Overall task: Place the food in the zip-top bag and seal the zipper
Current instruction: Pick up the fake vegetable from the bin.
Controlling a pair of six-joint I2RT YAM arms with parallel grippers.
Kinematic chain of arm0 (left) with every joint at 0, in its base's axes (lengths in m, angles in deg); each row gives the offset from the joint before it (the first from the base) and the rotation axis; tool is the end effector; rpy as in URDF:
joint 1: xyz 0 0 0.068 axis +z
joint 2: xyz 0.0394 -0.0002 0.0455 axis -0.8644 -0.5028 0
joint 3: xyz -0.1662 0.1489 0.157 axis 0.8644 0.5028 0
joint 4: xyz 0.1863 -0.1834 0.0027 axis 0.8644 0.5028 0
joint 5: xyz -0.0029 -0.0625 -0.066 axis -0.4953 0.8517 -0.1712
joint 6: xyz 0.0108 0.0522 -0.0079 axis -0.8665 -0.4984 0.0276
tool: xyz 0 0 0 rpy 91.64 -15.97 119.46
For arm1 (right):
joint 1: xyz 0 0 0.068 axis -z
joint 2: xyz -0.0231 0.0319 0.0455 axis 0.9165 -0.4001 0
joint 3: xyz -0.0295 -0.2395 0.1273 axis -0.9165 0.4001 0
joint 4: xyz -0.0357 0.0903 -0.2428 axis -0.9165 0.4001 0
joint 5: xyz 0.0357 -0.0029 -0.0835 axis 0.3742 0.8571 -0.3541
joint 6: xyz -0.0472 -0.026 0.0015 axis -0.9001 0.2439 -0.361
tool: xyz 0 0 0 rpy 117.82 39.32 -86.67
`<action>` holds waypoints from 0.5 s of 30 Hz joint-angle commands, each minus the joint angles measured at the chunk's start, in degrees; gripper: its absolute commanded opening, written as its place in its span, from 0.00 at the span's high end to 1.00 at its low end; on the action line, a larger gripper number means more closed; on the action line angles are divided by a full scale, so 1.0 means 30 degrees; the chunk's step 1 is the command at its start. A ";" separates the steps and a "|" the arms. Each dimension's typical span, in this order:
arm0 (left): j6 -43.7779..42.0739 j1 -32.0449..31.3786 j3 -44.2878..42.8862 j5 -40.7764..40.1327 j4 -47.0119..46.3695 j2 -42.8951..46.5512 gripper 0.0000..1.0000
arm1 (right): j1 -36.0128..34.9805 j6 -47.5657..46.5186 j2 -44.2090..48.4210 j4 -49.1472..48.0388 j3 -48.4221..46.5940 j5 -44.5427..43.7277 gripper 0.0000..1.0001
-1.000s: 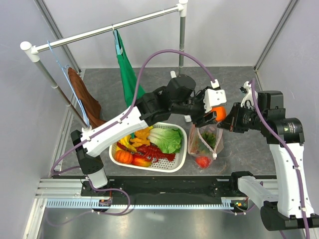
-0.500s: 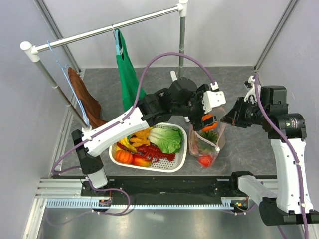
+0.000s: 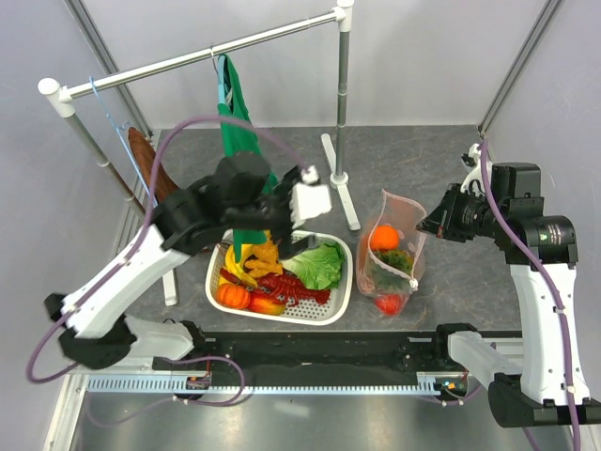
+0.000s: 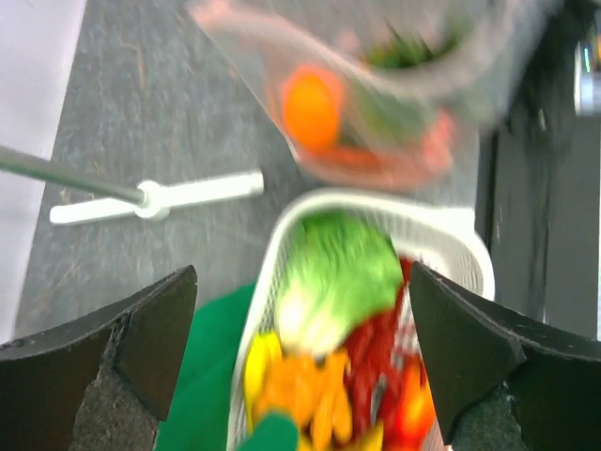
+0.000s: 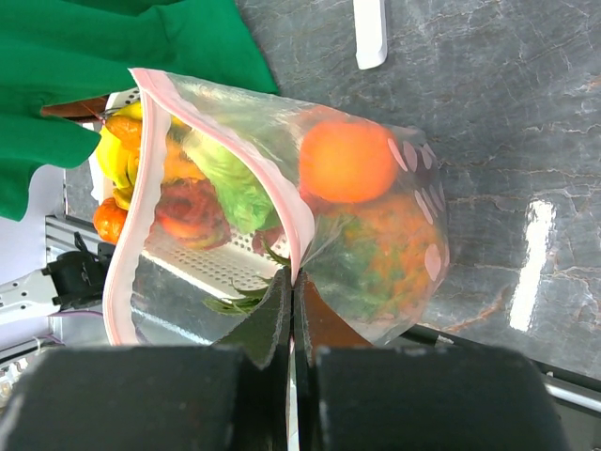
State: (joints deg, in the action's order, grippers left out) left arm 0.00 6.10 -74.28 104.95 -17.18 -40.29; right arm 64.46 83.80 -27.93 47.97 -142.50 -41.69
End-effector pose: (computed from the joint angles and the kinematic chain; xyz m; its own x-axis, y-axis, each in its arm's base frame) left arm 0.1468 -0.2170 0.4614 0.1431 0.5112 -0.8475 0.9531 0.1595 0.2571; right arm 0.1431 0.0204 0.4236 -0.7685 0.2628 -0.5834 -0.0999 0.8513 0.5150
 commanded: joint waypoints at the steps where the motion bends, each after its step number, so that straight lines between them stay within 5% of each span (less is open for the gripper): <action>1: -0.4914 -0.0201 0.3438 0.0079 0.4159 0.2092 0.01 | 0.0095 0.0190 0.0380 -0.0743 0.0178 0.0224 1.00; 10: -1.1296 0.0472 0.7633 -0.2321 0.5191 0.1485 0.01 | 0.0125 0.0190 0.0643 -0.0802 0.0882 0.0546 1.00; 15: -1.3590 0.2375 0.6358 -0.3057 0.4952 -0.1092 0.01 | 0.0154 0.0190 0.0848 -0.0801 0.1380 0.0868 1.00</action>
State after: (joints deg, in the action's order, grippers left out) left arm -30.74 9.84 -50.90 99.01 -1.99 -39.18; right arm 64.65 83.82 -26.36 47.34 -139.18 -40.51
